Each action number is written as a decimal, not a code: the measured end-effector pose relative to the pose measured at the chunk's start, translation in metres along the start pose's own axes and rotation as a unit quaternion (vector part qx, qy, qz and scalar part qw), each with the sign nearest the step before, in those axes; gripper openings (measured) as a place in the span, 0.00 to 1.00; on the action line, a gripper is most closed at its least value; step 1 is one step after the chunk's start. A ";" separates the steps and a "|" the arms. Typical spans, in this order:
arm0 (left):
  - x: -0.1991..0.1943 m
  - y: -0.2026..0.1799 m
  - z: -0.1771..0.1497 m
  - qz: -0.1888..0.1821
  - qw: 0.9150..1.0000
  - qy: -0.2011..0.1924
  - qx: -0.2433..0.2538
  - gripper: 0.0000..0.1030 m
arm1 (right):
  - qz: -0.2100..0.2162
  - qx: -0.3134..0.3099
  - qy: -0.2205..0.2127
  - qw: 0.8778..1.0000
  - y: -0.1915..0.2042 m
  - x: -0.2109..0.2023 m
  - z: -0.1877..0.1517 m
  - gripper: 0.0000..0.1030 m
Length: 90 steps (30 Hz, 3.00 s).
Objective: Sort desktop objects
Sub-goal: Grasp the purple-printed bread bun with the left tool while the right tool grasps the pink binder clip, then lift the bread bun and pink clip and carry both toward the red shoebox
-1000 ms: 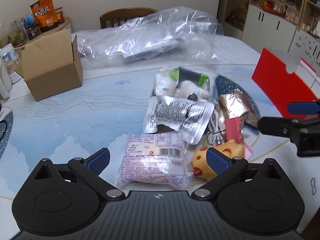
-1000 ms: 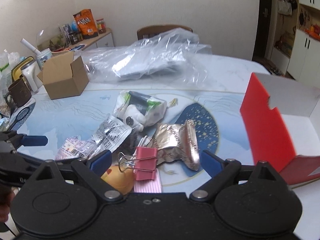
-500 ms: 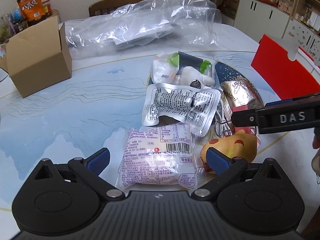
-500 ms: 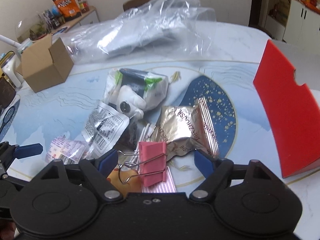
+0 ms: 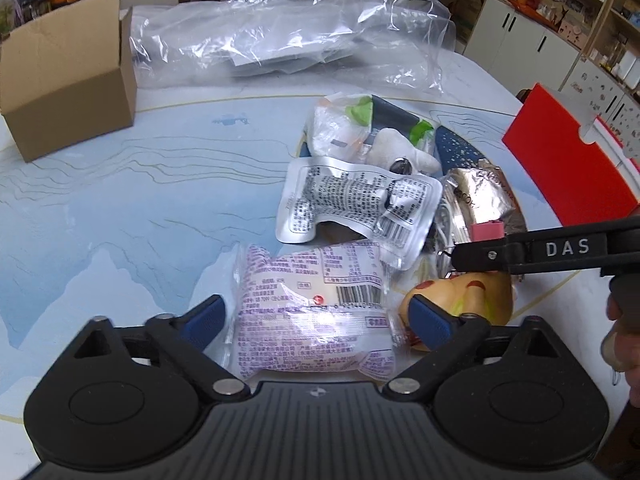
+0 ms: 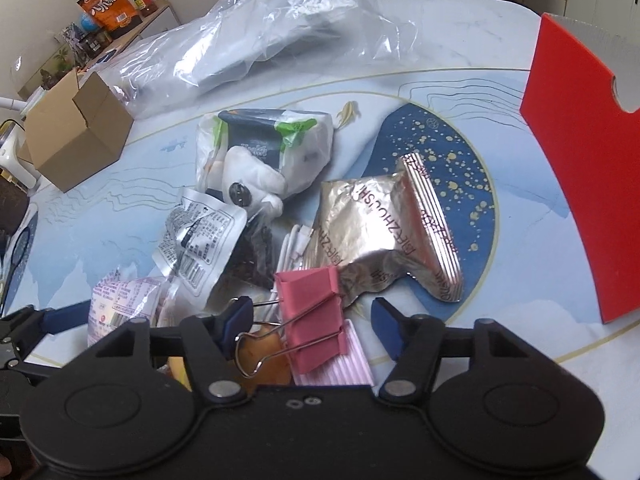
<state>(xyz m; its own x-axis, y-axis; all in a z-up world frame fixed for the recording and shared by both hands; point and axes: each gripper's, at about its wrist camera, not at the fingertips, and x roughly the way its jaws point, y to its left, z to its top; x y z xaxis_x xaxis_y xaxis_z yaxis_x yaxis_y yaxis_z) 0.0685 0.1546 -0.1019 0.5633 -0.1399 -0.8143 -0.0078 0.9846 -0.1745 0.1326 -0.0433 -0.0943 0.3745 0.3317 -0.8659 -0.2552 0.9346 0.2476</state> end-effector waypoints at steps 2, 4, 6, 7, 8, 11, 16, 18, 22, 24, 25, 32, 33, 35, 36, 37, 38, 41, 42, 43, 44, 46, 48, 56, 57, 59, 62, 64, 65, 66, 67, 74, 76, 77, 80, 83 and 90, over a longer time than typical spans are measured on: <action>-0.001 0.001 0.001 0.002 1.000 0.001 -0.002 0.84 | 0.001 -0.002 0.000 1.000 0.001 0.000 0.000 0.59; -0.001 0.005 0.001 -0.004 1.000 0.002 -0.008 0.82 | 0.001 -0.001 -0.001 1.000 0.002 -0.001 0.001 0.57; -0.002 0.008 0.001 -0.012 1.000 0.004 -0.018 0.79 | 0.002 0.001 -0.001 1.000 0.003 -0.001 0.001 0.53; -0.002 0.009 0.001 -0.014 1.000 0.005 -0.019 0.75 | 0.004 0.001 -0.001 1.000 0.003 -0.001 0.002 0.52; -0.003 0.009 0.001 -0.013 1.000 0.006 -0.016 0.72 | 0.004 0.001 -0.003 1.000 0.004 -0.001 0.001 0.50; -0.005 0.010 0.001 -0.014 1.000 0.006 -0.013 0.66 | -0.001 -0.001 -0.008 1.000 0.006 -0.003 0.001 0.45; -0.009 0.017 -0.001 -0.020 1.000 -0.001 -0.020 0.60 | -0.014 0.002 -0.017 1.000 0.007 -0.007 0.000 0.38; -0.011 0.020 -0.002 -0.024 0.999 -0.004 -0.021 0.59 | -0.019 0.000 -0.024 1.000 0.008 -0.012 0.000 0.31; -0.015 0.027 -0.005 -0.029 0.999 -0.007 -0.024 0.58 | -0.022 0.004 -0.029 0.999 0.008 -0.017 -0.002 0.25; -0.017 0.030 -0.006 -0.030 0.999 -0.008 -0.025 0.58 | -0.027 0.005 -0.031 0.999 0.009 -0.018 -0.003 0.25; -0.018 0.031 -0.006 -0.030 0.999 -0.008 -0.025 0.58 | -0.029 0.005 -0.032 0.999 0.010 -0.018 -0.004 0.25; -0.021 0.036 -0.012 -0.039 0.999 -0.010 -0.019 0.58 | -0.052 -0.004 -0.028 0.998 0.017 -0.013 -0.005 0.26; -0.021 0.036 -0.013 -0.039 0.999 -0.009 -0.017 0.58 | -0.055 -0.006 -0.028 0.998 0.017 -0.013 -0.005 0.27; -0.022 0.036 -0.013 -0.040 0.999 -0.009 -0.014 0.58 | -0.061 -0.009 -0.030 0.998 0.018 -0.011 -0.006 0.30; -0.022 0.036 -0.013 -0.040 0.999 -0.009 -0.012 0.58 | -0.063 -0.010 -0.030 0.998 0.018 -0.009 -0.006 0.32; -0.022 0.036 -0.013 -0.040 0.999 -0.009 -0.011 0.58 | -0.064 -0.009 -0.029 0.998 0.018 -0.008 -0.005 0.33; -0.022 0.036 -0.013 -0.040 0.999 -0.009 -0.011 0.58 | -0.063 -0.008 -0.029 0.998 0.017 -0.007 -0.005 0.36; -0.022 0.036 -0.014 -0.040 0.999 -0.008 -0.009 0.58 | -0.067 -0.013 -0.026 0.997 0.018 -0.002 -0.003 0.46; -0.022 0.036 -0.014 -0.040 0.999 -0.008 -0.009 0.58 | -0.069 -0.013 -0.026 0.997 0.018 -0.001 -0.002 0.50; -0.022 0.036 -0.014 -0.040 0.999 -0.008 -0.009 0.58 | -0.068 -0.010 -0.026 0.997 0.018 0.001 -0.001 0.51; -0.022 0.036 -0.014 -0.040 0.999 -0.008 -0.009 0.58 | -0.063 -0.008 -0.024 0.998 0.017 0.002 0.000 0.52; -0.022 0.036 -0.014 -0.040 0.999 -0.008 -0.009 0.58 | -0.059 -0.007 -0.022 0.998 0.016 0.006 0.002 0.54; -0.022 0.036 -0.014 -0.040 0.999 -0.008 -0.009 0.58 | -0.051 -0.006 -0.022 0.998 0.015 0.008 0.003 0.54; -0.022 0.035 -0.014 -0.040 0.999 -0.011 -0.011 0.58 | -0.040 0.002 -0.028 0.999 0.012 0.003 0.000 0.31; -0.022 0.035 -0.014 -0.040 0.999 -0.011 -0.011 0.58 | -0.038 0.005 -0.030 0.999 0.012 0.001 0.000 0.31; -0.022 0.035 -0.014 -0.041 0.999 -0.011 -0.011 0.58 | -0.035 0.007 -0.034 0.999 0.011 -0.003 -0.001 0.31; -0.024 0.035 -0.014 -0.042 0.999 -0.012 -0.011 0.58 | -0.037 0.010 -0.037 0.999 0.011 -0.007 -0.003 0.30; -0.026 0.036 -0.013 -0.043 0.999 -0.015 -0.012 0.58 | -0.034 0.008 -0.046 0.998 0.012 -0.014 -0.003 0.30; -0.027 0.036 -0.012 -0.044 0.999 -0.016 -0.013 0.58 | -0.034 0.006 -0.051 0.998 0.013 -0.017 -0.003 0.30; -0.028 0.037 -0.012 -0.044 0.999 -0.017 -0.013 0.58 | -0.034 0.004 -0.054 0.998 0.013 -0.021 -0.003 0.30; -0.030 0.037 -0.012 -0.045 0.999 -0.019 -0.013 0.58 | -0.033 0.005 -0.055 0.998 0.013 -0.024 -0.003 0.30; -0.043 0.031 -0.006 -0.055 0.998 -0.032 -0.008 0.58 | -0.029 0.016 -0.059 0.998 0.010 -0.045 -0.009 0.31; -0.047 0.027 -0.004 -0.058 0.998 -0.035 -0.005 0.58 | -0.027 0.019 -0.061 0.998 0.009 -0.051 -0.012 0.31; -0.048 0.025 -0.003 -0.059 0.998 -0.036 -0.003 0.58 | -0.027 0.021 -0.061 0.998 0.009 -0.055 -0.014 0.31; -0.054 0.016 0.001 -0.065 0.997 -0.041 0.005 0.58 | -0.026 0.023 -0.064 0.997 0.006 -0.067 -0.017 0.31; -0.059 0.004 0.005 -0.070 0.996 -0.046 0.010 0.58 | -0.023 0.024 -0.070 0.997 -0.001 -0.083 -0.019 0.31; -0.067 -0.038 0.016 -0.071 0.995 -0.061 0.024 0.58 | -0.004 0.014 -0.085 0.996 -0.026 -0.116 -0.017 0.31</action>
<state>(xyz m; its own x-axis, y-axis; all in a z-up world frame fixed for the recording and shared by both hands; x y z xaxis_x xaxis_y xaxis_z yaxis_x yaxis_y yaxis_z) 0.0440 0.1280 -0.0321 0.6518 -0.2664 -0.7101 0.1169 0.9604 -0.2530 0.0805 -0.1086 -0.0074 0.5234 0.3384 -0.7820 -0.2268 0.9400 0.2550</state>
